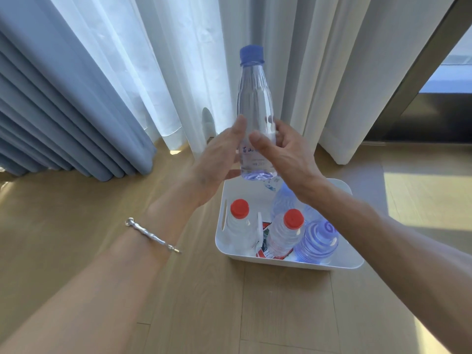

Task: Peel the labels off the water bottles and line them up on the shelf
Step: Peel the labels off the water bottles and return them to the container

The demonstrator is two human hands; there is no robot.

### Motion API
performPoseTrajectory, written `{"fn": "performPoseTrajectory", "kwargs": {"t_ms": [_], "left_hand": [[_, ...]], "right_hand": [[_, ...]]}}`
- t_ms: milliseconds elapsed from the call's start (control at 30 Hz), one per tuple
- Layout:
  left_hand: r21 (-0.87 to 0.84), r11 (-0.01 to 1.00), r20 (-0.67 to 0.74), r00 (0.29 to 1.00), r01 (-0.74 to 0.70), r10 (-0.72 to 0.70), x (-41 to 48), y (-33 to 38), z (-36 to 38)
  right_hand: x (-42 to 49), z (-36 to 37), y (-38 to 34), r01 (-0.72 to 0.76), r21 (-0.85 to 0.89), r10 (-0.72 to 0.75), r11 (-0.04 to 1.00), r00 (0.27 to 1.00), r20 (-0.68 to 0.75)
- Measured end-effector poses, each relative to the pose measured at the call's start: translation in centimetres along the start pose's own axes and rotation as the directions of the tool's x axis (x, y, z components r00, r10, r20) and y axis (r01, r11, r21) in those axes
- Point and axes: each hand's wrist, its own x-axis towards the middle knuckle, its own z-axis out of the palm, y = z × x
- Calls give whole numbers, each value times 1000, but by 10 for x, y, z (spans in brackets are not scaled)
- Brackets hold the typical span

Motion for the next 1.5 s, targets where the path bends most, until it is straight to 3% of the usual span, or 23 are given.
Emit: {"fn": "performPoseTrajectory", "kwargs": {"t_ms": [433,800,1033,1500], "left_hand": [[-305,951,92,995,50,-23,-1,-5,-3],[-427,904,142,987,-9,77,-4,-3,5],[-531,845,73,997,65,-30,-6,-3,10],[-350,936,-33,998,34,-49,-1,-6,6]], "right_hand": [[-6,12,-21,-142,186,163,972,981,-103],[-3,11,-1,-189,134,193,973,981,-20],[-2,8,-3,-151,-22,149,988,985,-85],[7,8,3,-48,-102,27,994,979,-201]]}}
